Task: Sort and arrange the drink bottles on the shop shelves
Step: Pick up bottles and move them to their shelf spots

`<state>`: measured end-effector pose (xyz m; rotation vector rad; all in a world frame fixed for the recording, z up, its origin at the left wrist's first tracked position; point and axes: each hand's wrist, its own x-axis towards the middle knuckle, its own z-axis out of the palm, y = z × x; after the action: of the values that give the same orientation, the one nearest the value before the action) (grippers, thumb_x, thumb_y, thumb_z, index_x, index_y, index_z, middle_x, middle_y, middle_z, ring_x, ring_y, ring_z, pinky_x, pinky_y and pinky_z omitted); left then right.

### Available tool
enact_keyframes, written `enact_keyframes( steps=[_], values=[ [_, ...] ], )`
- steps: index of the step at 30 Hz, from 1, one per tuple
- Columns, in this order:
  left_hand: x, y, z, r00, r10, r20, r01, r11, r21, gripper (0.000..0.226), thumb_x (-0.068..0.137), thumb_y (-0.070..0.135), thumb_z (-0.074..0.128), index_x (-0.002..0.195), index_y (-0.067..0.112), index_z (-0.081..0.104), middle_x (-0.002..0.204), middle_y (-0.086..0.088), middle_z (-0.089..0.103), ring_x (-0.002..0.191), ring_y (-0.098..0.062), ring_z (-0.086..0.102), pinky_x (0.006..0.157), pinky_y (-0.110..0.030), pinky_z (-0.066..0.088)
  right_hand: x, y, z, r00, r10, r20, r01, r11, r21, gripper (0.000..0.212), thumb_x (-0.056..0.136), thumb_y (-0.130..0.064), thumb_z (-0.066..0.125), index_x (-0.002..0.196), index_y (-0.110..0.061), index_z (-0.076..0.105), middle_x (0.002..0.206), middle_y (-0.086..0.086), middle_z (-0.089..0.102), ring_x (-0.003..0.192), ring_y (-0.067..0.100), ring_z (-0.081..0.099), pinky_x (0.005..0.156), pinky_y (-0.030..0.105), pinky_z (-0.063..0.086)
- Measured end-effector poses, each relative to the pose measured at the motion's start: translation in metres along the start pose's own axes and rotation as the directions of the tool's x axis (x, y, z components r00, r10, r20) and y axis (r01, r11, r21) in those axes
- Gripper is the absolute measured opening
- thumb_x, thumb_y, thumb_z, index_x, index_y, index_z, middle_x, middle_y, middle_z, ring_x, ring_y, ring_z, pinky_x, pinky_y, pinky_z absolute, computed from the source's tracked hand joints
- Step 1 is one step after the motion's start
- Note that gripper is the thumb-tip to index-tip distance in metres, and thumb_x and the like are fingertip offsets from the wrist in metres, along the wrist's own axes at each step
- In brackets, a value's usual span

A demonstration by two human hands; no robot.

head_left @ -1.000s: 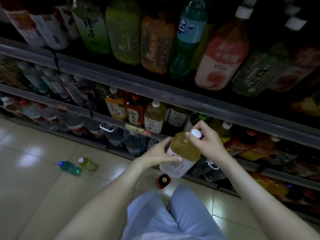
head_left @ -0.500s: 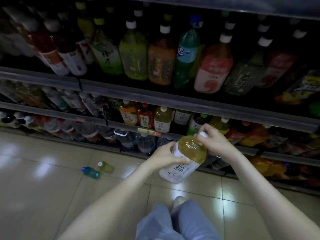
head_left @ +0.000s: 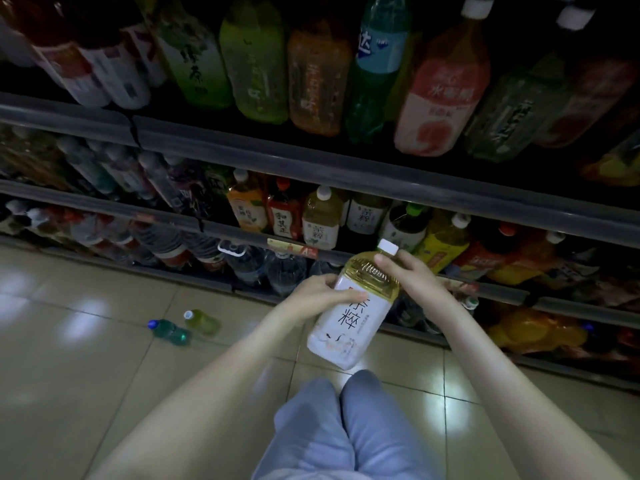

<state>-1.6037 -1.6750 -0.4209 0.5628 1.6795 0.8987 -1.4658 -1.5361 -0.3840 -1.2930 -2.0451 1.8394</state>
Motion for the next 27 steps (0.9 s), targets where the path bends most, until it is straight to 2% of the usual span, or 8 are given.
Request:
enact_keyframes(
  steps=[3,6,10,14,18,20,24,27],
  values=[
    [0.007,-0.006,-0.004,1.000,0.015,-0.010,-0.014,0.996,0.091,0.066,0.048,0.061,0.084,0.105,0.031,0.067,0.097,0.012,0.074,0.091,-0.007,0.070,0.089,-0.035,0.055,0.004,0.007,0.015,1.000,0.002,-0.026,0.005,0.963,0.271,0.029,0.088,-0.038,0.064,0.107,-0.017,0.067,0.097,-0.001,0.074,0.093,0.018,0.069,0.079,0.028,0.052],
    [0.014,-0.008,-0.005,0.999,0.045,-0.030,-0.043,0.996,0.084,0.071,0.049,0.059,0.085,0.112,0.032,0.064,0.102,0.013,0.072,0.094,-0.005,0.068,0.090,-0.033,0.055,0.010,0.011,0.023,0.994,-0.021,-0.107,0.057,0.939,0.338,0.011,0.091,-0.028,0.063,0.098,-0.020,0.067,0.089,-0.002,0.074,0.083,0.014,0.070,0.074,0.030,0.052],
    [0.021,-0.003,-0.003,0.987,0.149,-0.065,-0.138,0.980,0.144,0.075,0.063,0.041,0.086,0.129,0.035,0.051,0.115,0.020,0.059,0.106,-0.001,0.055,0.085,-0.019,0.045,0.008,0.014,0.016,0.967,-0.207,-0.149,0.232,0.957,0.174,0.010,0.088,-0.018,0.069,0.094,-0.024,0.064,0.087,-0.010,0.068,0.081,0.000,0.063,0.073,0.018,0.048],
    [0.037,-0.005,0.006,0.962,0.226,-0.155,-0.221,0.974,0.049,0.080,0.066,0.026,0.087,0.125,0.052,0.040,0.112,0.023,0.057,0.111,-0.005,0.053,0.094,-0.025,0.042,0.014,0.020,0.021,0.888,-0.406,-0.215,0.403,0.913,-0.061,0.025,0.080,-0.014,0.076,0.095,-0.030,0.064,0.097,-0.013,0.067,0.092,-0.003,0.060,0.079,0.013,0.046],
    [0.061,-0.007,0.022,0.928,0.182,-0.325,-0.247,0.954,-0.172,0.065,0.077,0.016,0.078,0.121,0.049,0.043,0.107,0.013,0.062,0.103,-0.015,0.061,0.088,-0.039,0.056,0.032,0.023,0.024,0.852,-0.447,-0.274,0.433,0.894,-0.115,0.032,0.078,-0.015,0.078,0.101,-0.032,0.063,0.122,-0.006,0.065,0.125,0.009,0.051,0.103,0.026,0.041],
    [0.071,-0.008,0.030,0.916,0.211,-0.340,-0.295,0.930,-0.218,0.054,0.086,0.006,0.066,0.130,0.034,0.051,0.112,0.006,0.064,0.102,-0.015,0.063,0.084,-0.033,0.058,0.039,0.026,0.027,0.846,-0.476,-0.238,0.442,0.878,-0.185,0.035,0.077,-0.014,0.078,0.103,-0.032,0.063,0.129,-0.004,0.062,0.133,0.005,0.042,0.106,0.023,0.034],
    [0.090,-0.013,0.031,0.871,0.312,-0.379,-0.361,0.930,-0.063,0.057,0.089,0.006,0.064,0.140,0.024,0.047,0.122,0.005,0.062,0.113,-0.010,0.059,0.086,-0.012,0.048,0.053,0.039,0.024,0.849,-0.453,-0.273,0.415,0.890,-0.188,0.042,0.078,-0.013,0.078,0.116,-0.021,0.064,0.137,-0.001,0.057,0.136,0.004,0.037,0.110,0.024,0.032],
    [0.105,-0.018,0.028,0.858,0.345,-0.380,-0.369,0.929,0.011,0.066,0.089,0.006,0.063,0.138,0.042,0.037,0.129,0.007,0.056,0.121,-0.010,0.052,0.103,-0.024,0.043,0.062,0.053,0.027,0.859,-0.437,-0.264,0.400,0.898,-0.185,0.043,0.079,-0.006,0.076,0.118,-0.013,0.062,0.138,-0.005,0.052,0.136,0.004,0.034,0.113,0.030,0.031]
  ],
)
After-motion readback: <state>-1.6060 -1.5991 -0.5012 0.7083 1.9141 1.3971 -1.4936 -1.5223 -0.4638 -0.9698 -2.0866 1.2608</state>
